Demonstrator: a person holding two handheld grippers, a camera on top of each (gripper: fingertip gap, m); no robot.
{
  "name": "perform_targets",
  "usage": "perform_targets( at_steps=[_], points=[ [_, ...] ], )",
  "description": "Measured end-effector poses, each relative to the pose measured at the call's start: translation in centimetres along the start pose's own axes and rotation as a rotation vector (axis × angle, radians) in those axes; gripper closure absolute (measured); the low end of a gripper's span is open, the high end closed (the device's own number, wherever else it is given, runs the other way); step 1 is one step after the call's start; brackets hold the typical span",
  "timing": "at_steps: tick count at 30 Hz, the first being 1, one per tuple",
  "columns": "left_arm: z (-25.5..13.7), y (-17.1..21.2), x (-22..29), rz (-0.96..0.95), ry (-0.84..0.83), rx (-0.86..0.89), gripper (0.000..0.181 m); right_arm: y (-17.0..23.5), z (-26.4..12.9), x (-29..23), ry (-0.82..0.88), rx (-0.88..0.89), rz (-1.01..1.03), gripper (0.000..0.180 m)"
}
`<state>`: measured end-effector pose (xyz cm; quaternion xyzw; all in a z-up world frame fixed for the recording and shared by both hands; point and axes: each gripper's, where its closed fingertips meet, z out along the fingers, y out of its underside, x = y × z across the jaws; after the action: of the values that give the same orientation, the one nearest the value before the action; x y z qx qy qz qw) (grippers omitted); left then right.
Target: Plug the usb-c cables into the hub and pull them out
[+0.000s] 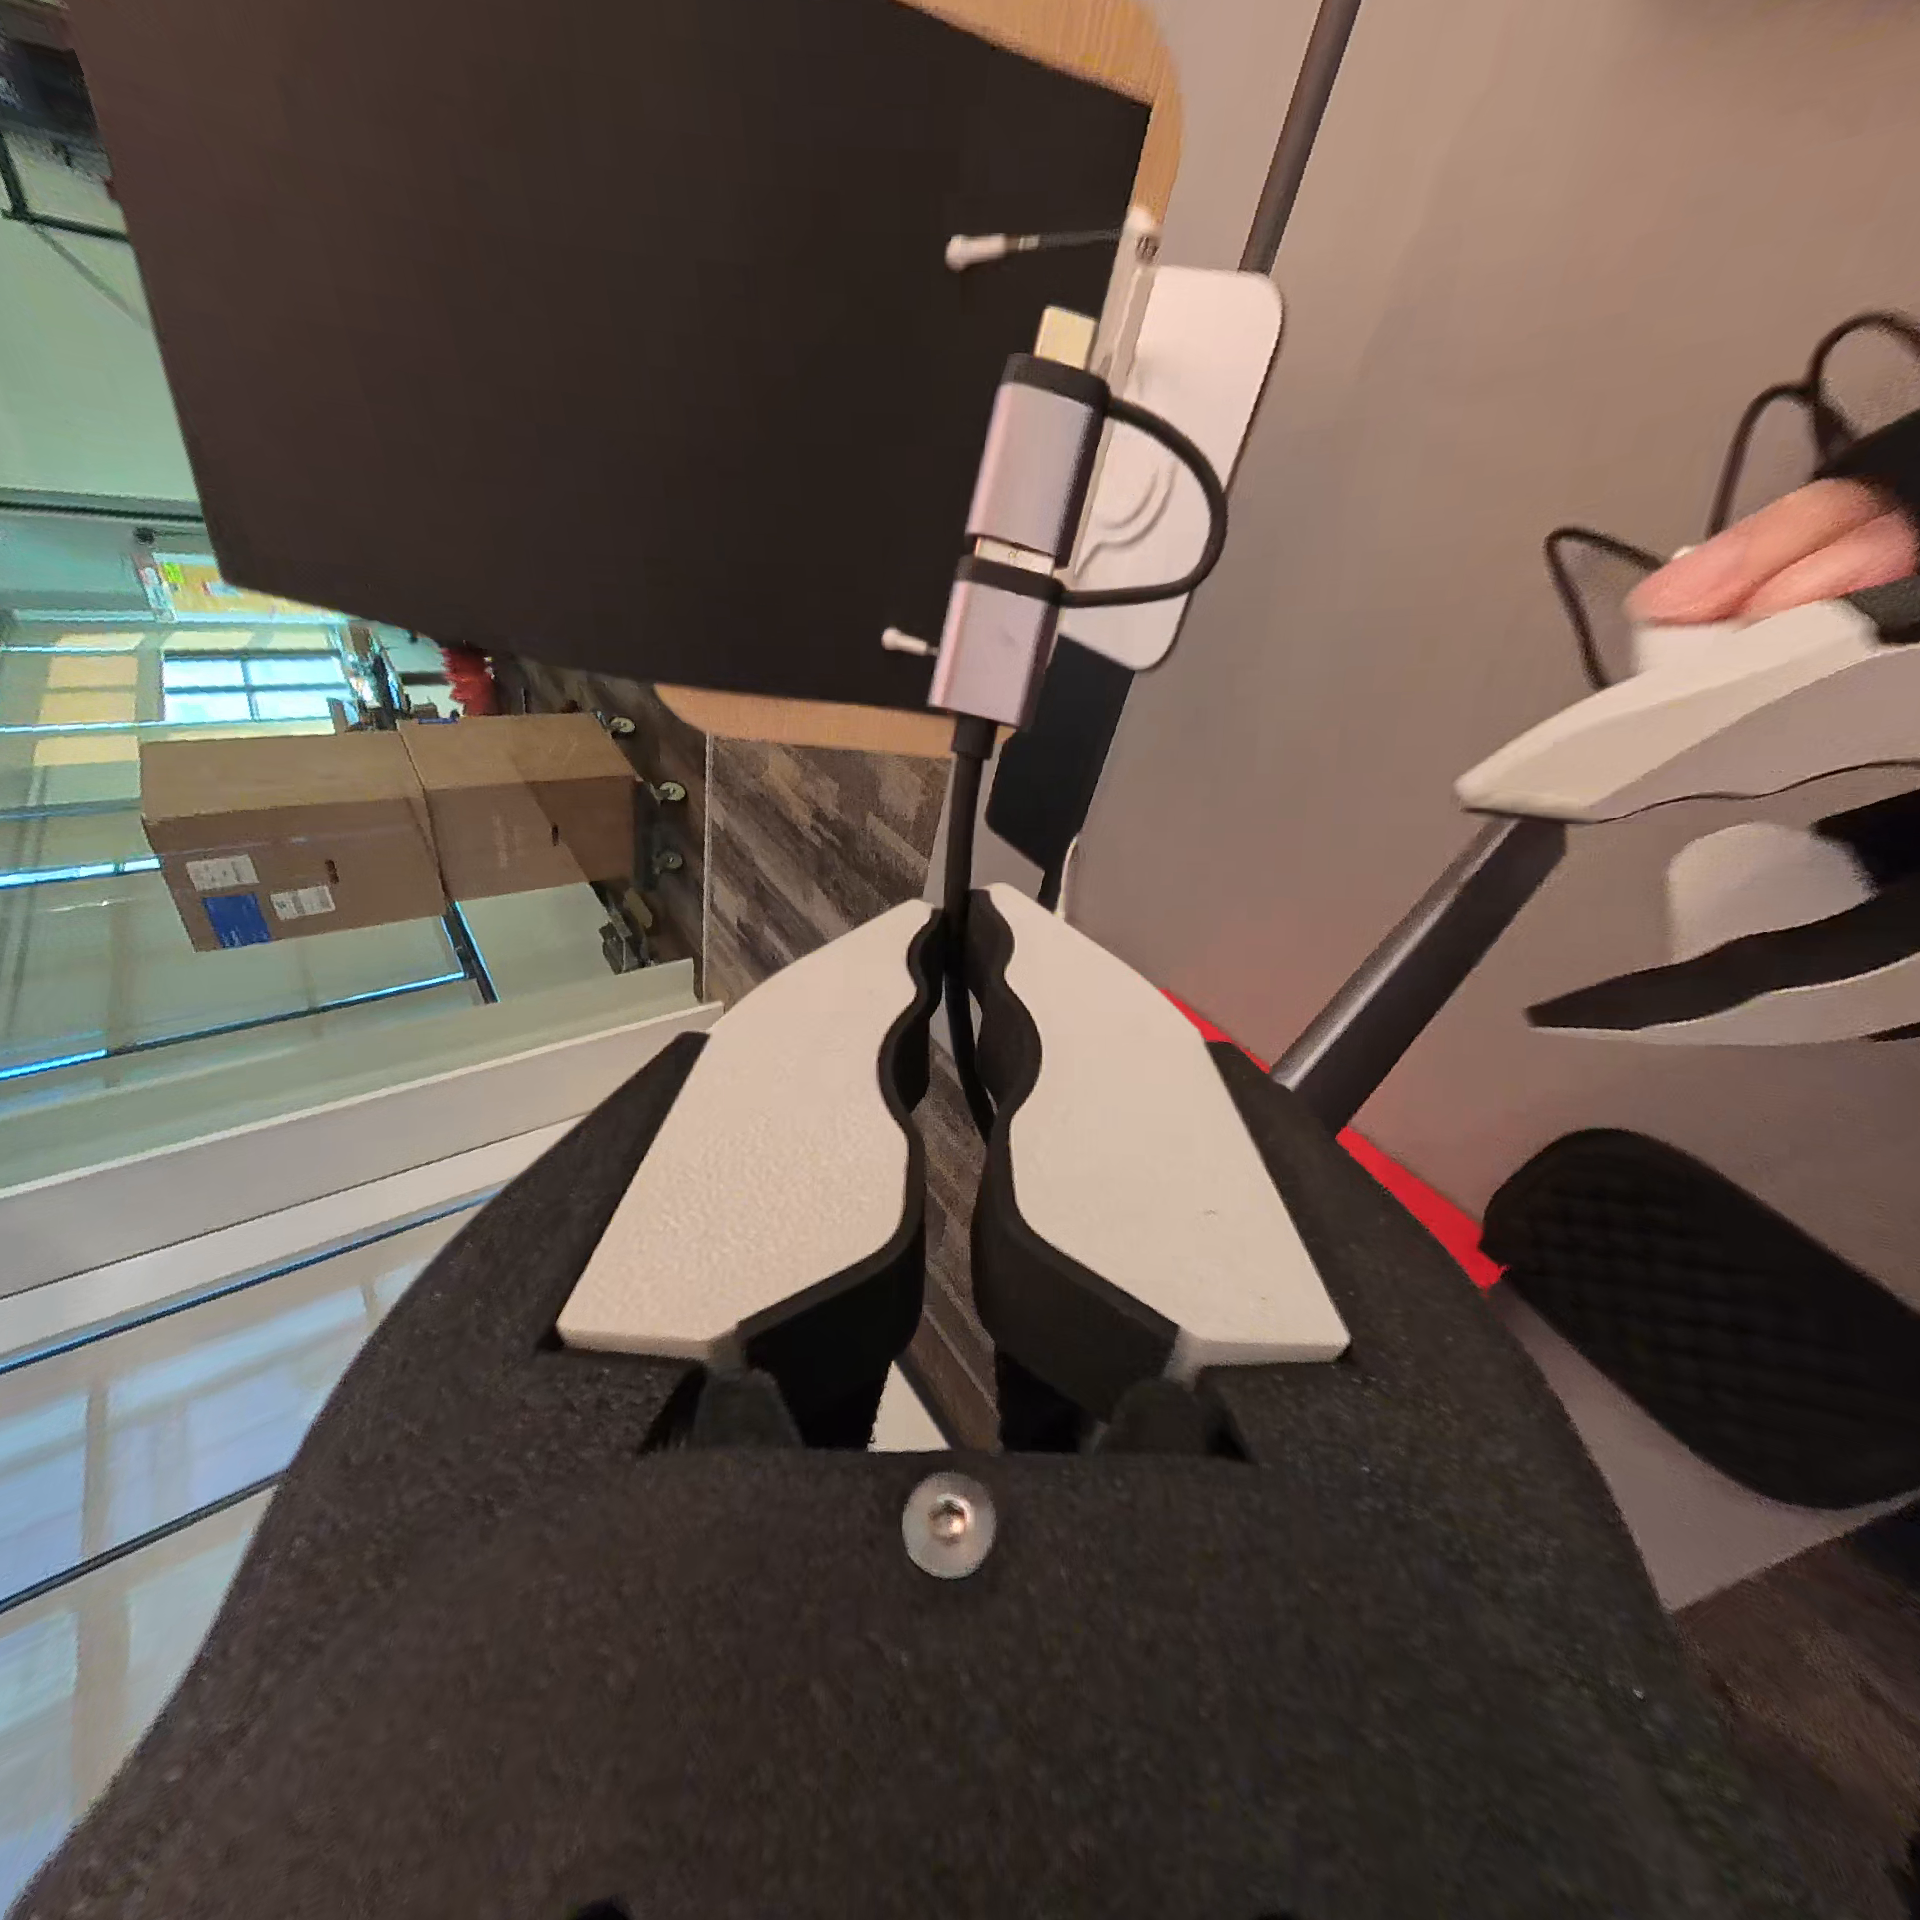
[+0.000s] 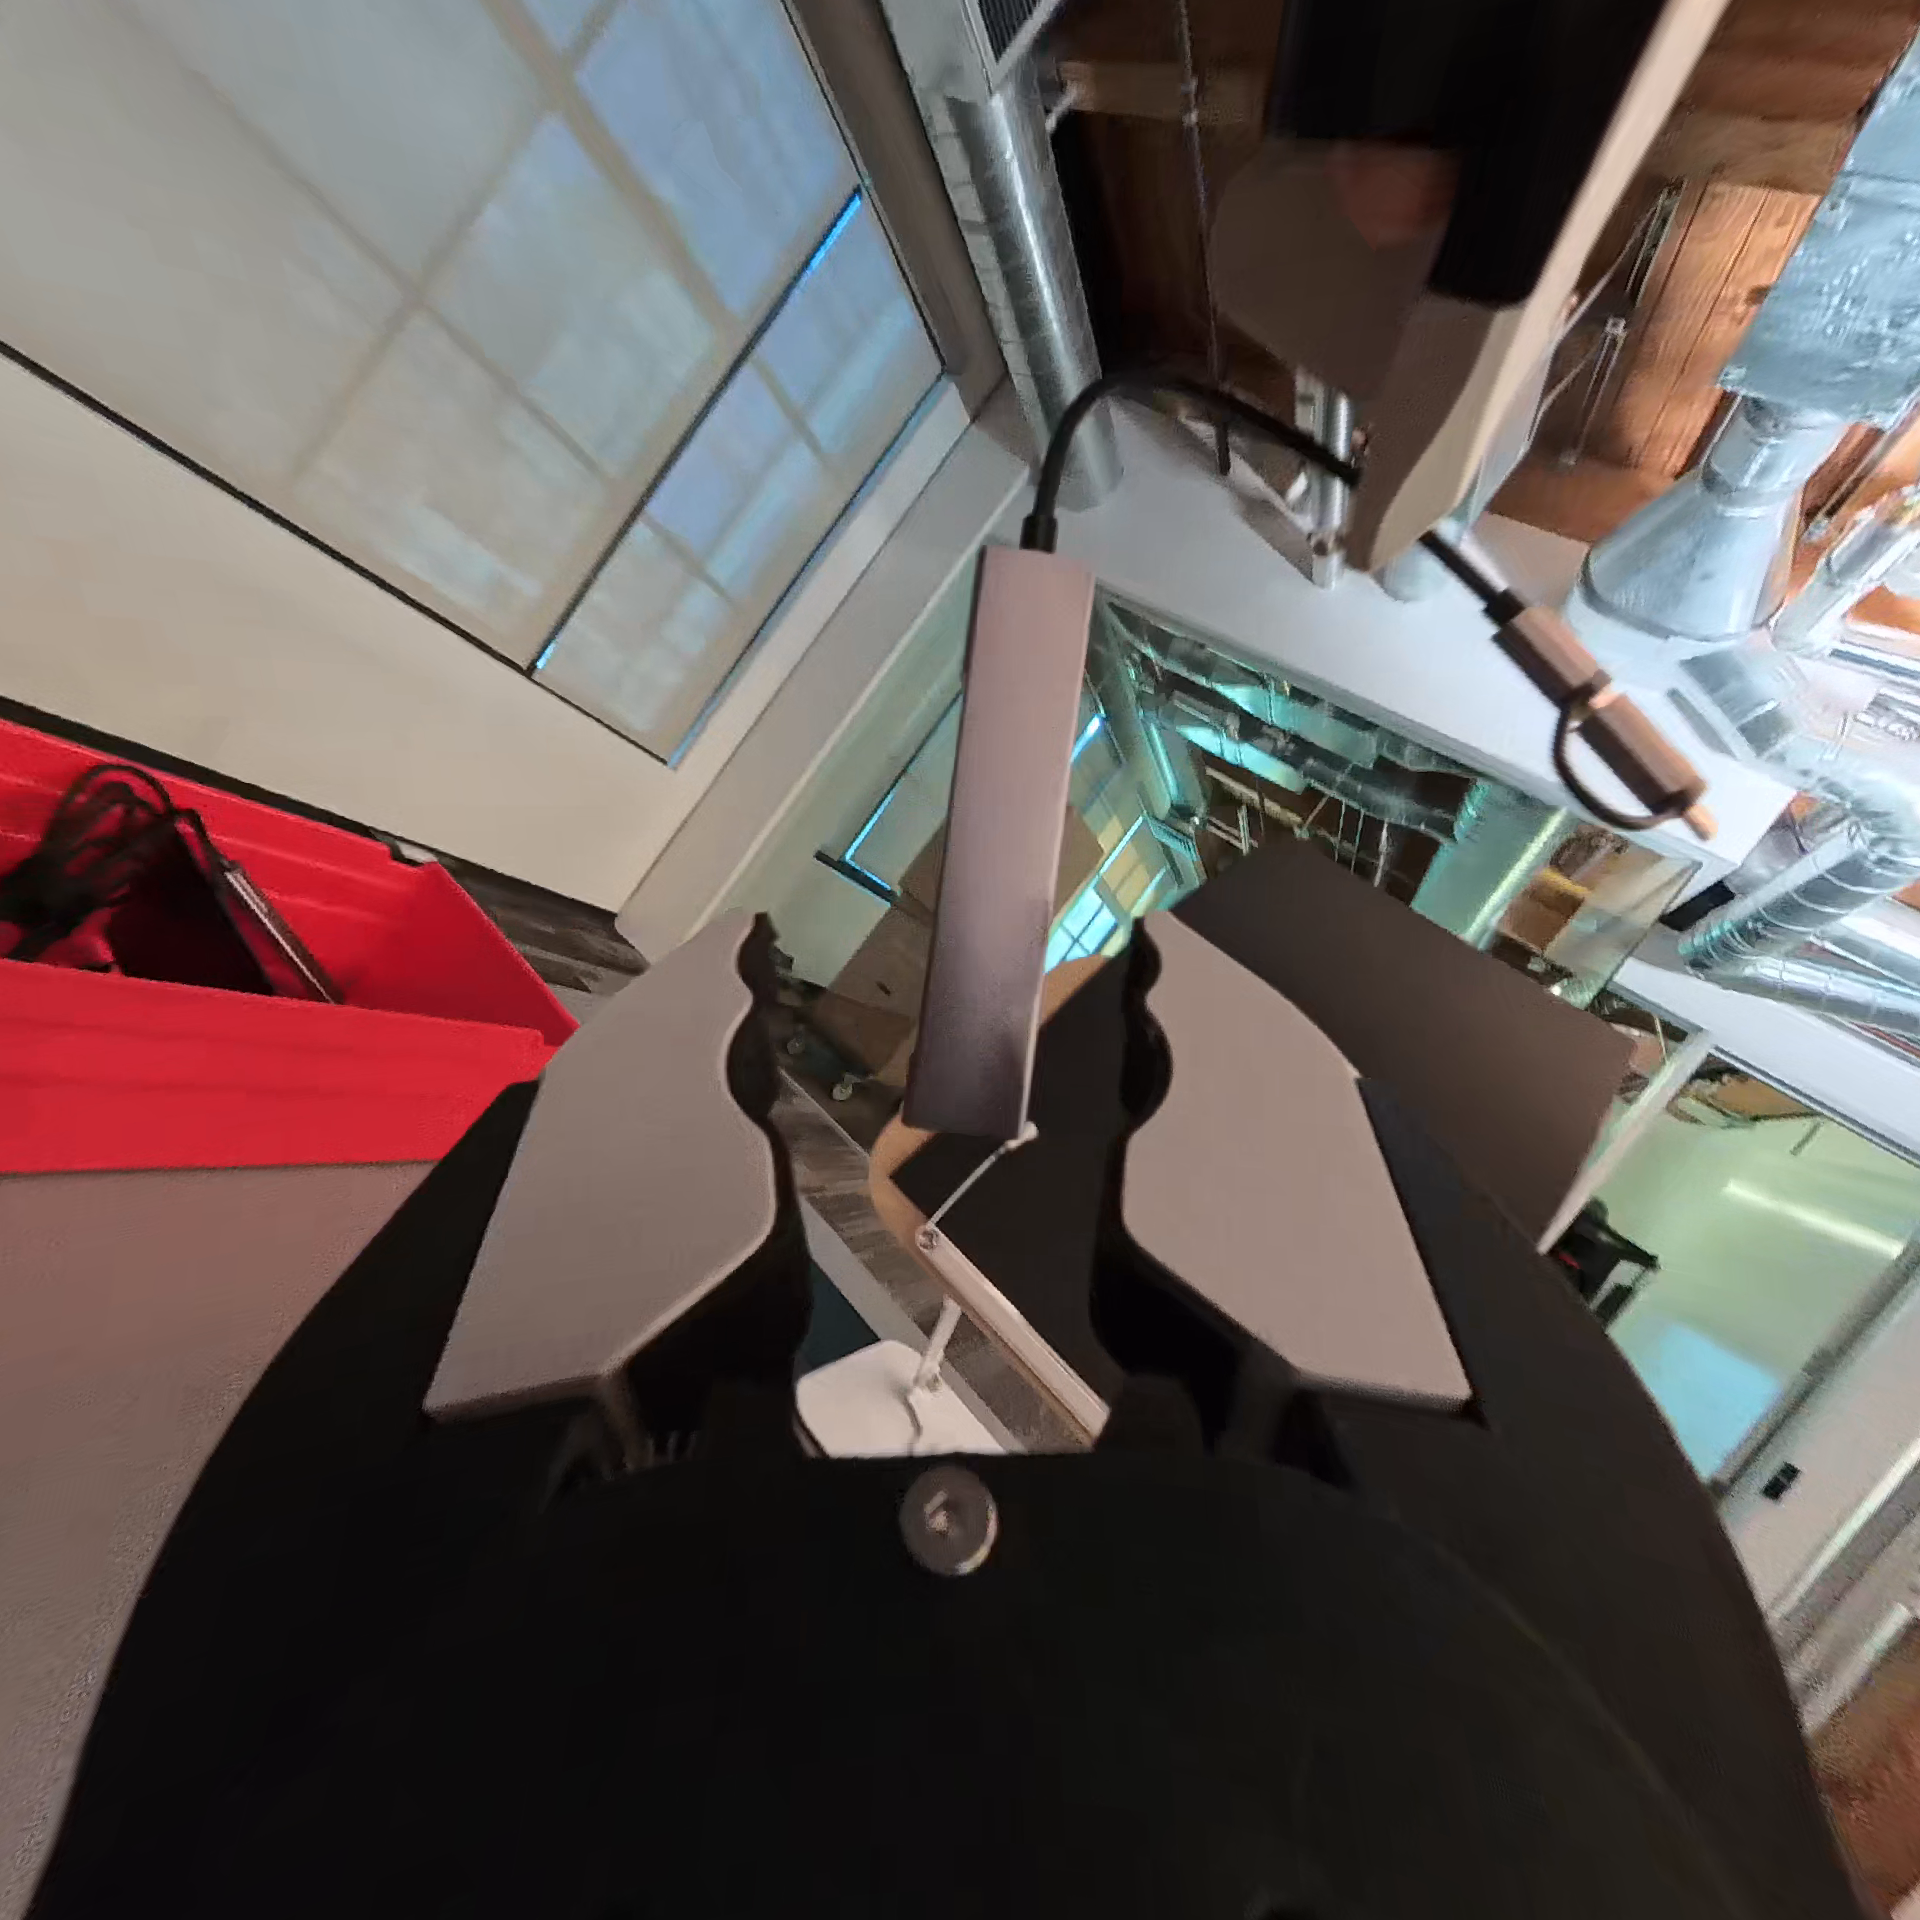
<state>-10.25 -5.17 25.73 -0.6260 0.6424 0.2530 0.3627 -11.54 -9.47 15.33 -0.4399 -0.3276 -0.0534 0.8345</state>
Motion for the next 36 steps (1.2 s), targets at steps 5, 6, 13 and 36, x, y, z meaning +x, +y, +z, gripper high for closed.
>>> perform_targets(
  at_steps=[5, 6, 13, 36],
  points=[
    [-1.1, -3.2, 1.2, -0.048, 0.086, 0.010, 0.178, 0.8, -0.8, 3.9, 0.016, -0.067, 0.040, 0.150],
    [-1.1, -3.3, 1.3, -0.070, 0.101, 0.011, 0.178, 0.8, -1.0, 4.1, -0.017, -0.070, 0.046, 0.156],
    [0.7, -3.4, 1.6, -0.257, 0.220, 0.098, 0.176, 1.3, -2.6, 2.6, -0.492, -0.136, 0.438, 0.156],
    [9.6, -2.8, 17.7, 0.026, 0.088, 1.000, 0.154, 8.5, -8.5, -0.9, -1.216, -0.446, 1.052, 0.156]
  ],
)
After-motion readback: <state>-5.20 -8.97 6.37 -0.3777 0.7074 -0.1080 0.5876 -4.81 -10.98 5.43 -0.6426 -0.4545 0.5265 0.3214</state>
